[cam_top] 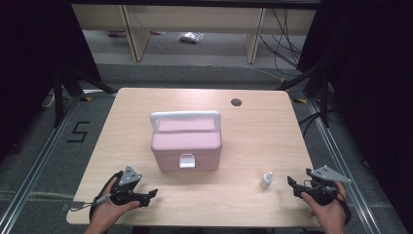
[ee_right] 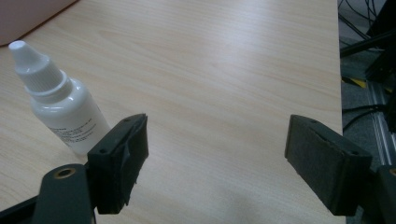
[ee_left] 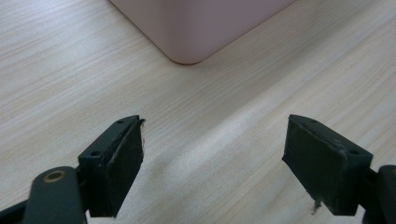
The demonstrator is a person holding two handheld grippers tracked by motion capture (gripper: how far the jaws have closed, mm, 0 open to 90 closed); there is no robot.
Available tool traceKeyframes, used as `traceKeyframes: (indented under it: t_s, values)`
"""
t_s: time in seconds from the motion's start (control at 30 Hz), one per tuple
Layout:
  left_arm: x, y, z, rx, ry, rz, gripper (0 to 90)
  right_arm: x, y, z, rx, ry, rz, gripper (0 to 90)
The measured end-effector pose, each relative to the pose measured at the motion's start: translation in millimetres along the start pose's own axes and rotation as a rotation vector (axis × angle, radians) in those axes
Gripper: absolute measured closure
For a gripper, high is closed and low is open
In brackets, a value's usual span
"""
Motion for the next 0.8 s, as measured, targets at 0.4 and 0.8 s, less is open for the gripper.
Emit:
traceKeyframes:
  t_s: [0.4,0.8]
  values:
    - [-4.1,-3.0,-13.4,-0.029,-0.058,0.008,20.3,-16.7,-0.8,7.9,-0.04,0.021,0.051,25.5]
    - [-17.4,-8.0,-41.8,-0.074,-0.043,0.023,60.1,-54.2,15.5,23.4,-0.112,-0.023,0.083,49.8]
Point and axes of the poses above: each handheld gripper's, and its own axes: y roughly forward along the jaws, x roughly out of its underside, z roughly to its right, the point moved 3 cm from there along y, roughly forward along the jaws, and after that the axes turned 6 degrees about x, right-handed, at the moved point
